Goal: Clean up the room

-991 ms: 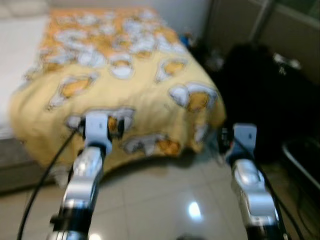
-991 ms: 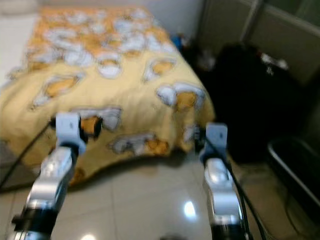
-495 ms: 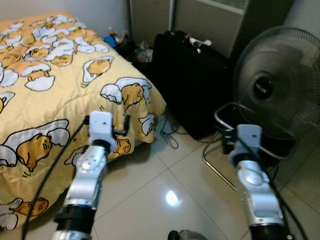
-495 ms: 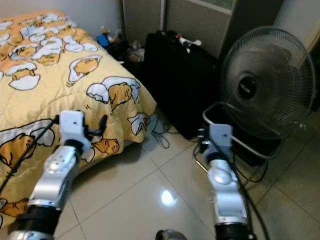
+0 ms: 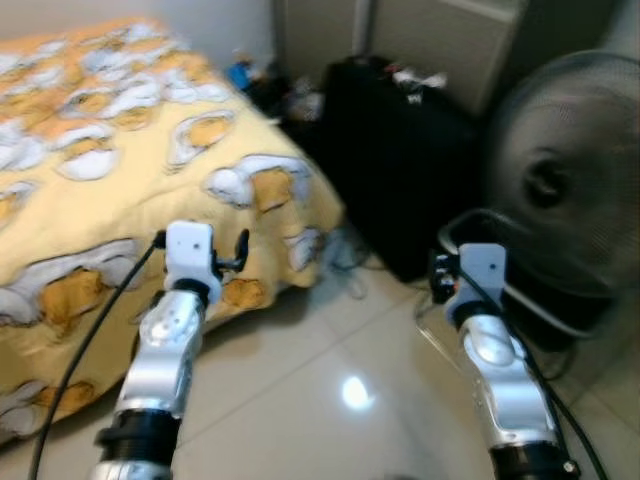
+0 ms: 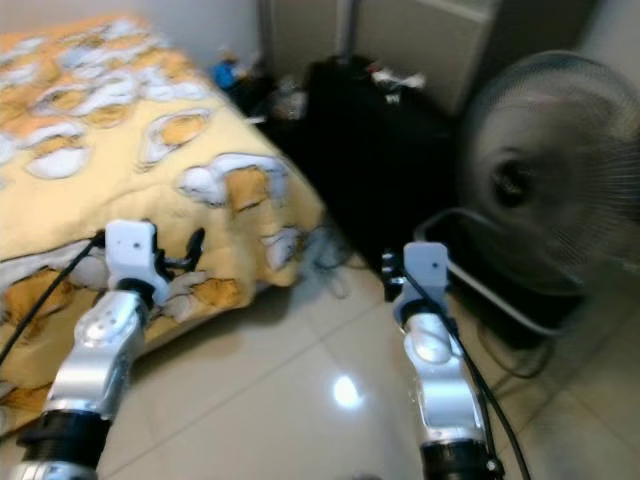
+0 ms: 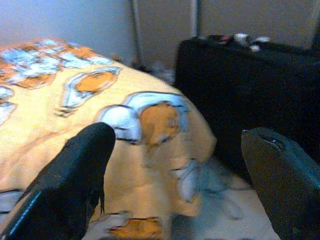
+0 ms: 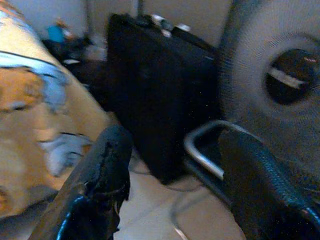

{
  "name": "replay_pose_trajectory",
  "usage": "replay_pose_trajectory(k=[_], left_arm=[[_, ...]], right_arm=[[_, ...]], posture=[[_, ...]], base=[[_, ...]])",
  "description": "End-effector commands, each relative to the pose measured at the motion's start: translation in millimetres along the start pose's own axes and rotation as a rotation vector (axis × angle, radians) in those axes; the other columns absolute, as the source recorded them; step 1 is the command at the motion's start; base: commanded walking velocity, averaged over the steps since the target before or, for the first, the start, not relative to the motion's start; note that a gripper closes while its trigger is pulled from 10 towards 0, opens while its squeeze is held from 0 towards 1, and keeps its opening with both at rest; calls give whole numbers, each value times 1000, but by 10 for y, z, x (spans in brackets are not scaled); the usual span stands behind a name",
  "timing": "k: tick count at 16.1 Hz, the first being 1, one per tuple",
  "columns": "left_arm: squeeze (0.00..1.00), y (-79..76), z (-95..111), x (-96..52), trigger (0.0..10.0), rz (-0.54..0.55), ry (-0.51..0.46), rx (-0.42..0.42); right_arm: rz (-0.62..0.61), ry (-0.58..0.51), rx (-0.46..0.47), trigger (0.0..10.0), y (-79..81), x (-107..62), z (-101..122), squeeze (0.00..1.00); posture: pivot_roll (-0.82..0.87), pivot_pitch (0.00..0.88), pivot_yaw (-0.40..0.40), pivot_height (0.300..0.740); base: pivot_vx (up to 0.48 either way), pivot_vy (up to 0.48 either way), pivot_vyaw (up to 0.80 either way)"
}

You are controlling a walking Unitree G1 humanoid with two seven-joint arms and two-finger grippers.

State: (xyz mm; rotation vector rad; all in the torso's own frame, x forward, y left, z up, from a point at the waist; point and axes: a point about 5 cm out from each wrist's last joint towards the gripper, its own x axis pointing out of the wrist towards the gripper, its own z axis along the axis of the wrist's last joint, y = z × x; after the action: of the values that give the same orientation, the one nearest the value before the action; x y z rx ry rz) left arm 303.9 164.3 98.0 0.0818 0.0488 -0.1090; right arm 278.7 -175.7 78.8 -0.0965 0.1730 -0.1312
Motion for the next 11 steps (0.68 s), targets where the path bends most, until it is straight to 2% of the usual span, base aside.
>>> replay_pose_trajectory(k=[1,5,11], left_arm=[[133,35,45,19,10000,-6,-11,18],[133,29,43,29,10000,-12,-9,22],[137,33,22,34,10000,-5,1,19]], right_arm=[[-11,-12,13,10000,-3,15,38,0],[-29,-4,12,10000,-38,31,19,0],[-22,-5,-7,10000,-27,40,-6,0]], posture=[[-79,0,0,740],[-81,0,0,740],[-86,0,2,740]], base=[[334,0,0],[334,0,-800],[338,0,0]])
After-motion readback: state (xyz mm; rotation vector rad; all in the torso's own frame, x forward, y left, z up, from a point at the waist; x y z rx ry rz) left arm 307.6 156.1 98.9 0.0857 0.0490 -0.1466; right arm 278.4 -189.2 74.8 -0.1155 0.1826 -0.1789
